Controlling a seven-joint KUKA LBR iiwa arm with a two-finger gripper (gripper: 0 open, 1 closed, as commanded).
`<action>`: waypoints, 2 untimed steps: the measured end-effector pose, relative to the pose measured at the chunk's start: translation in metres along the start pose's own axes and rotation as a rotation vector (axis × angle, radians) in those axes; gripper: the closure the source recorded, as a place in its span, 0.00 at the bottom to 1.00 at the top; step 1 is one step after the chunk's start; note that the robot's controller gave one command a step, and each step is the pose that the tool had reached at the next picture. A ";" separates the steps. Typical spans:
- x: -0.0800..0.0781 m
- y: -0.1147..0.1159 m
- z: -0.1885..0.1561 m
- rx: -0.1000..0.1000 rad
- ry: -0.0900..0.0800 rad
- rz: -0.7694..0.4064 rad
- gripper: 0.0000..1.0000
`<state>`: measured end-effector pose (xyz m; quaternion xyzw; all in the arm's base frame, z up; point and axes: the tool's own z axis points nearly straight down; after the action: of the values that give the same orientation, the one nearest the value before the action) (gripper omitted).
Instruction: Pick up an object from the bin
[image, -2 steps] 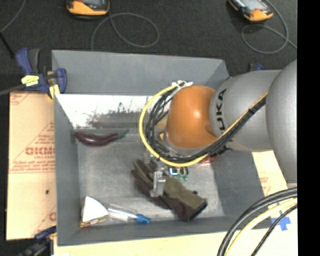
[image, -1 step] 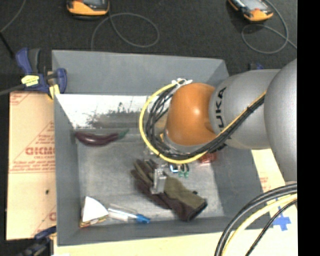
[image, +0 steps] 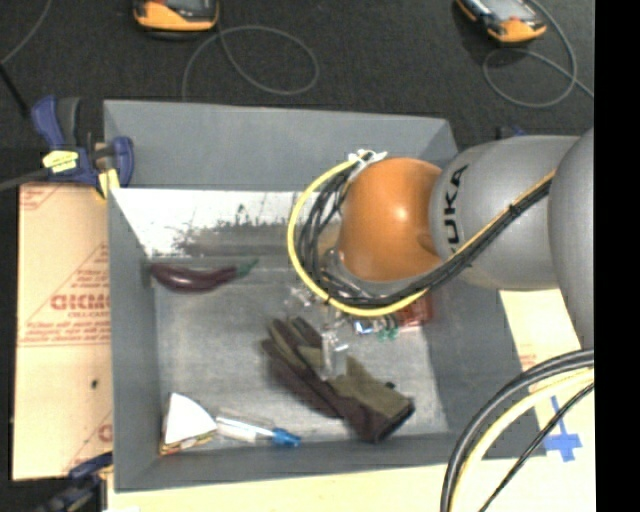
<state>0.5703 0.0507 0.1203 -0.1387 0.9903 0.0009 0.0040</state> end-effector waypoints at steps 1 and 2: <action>0.000 0.008 0.016 0.003 -0.003 -0.011 0.00; -0.010 0.016 0.024 -0.001 -0.002 -0.103 0.00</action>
Offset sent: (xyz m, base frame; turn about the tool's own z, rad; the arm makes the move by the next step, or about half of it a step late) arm 0.0333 -0.0028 -0.0391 -0.6634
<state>0.5760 0.0691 0.0961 -0.1896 0.9818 0.0012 0.0049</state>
